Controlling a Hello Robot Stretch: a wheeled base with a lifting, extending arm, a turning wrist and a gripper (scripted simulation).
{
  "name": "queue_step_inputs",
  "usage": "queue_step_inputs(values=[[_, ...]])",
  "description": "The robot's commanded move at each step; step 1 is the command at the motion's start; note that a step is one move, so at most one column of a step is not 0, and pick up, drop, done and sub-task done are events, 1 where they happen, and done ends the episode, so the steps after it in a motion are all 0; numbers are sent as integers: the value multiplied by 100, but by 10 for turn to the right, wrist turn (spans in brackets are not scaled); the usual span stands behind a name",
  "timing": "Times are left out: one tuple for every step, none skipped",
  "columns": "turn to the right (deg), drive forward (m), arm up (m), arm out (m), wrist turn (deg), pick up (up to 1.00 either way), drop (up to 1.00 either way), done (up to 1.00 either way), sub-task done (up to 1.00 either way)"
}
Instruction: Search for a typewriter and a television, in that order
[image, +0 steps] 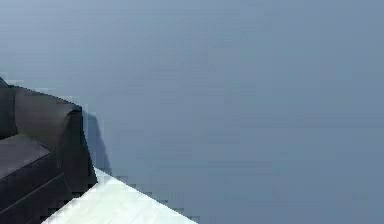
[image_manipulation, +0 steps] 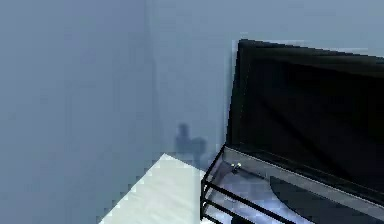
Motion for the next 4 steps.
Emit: queue_step_inputs(values=[[-450,0,0,0,0,0,0,0,0],[-450,0,0,0,0,0,0,0,0],[-330,0,0,0,0,0,0,0,0],[0,100,0,0,0,0,0,0,0]])
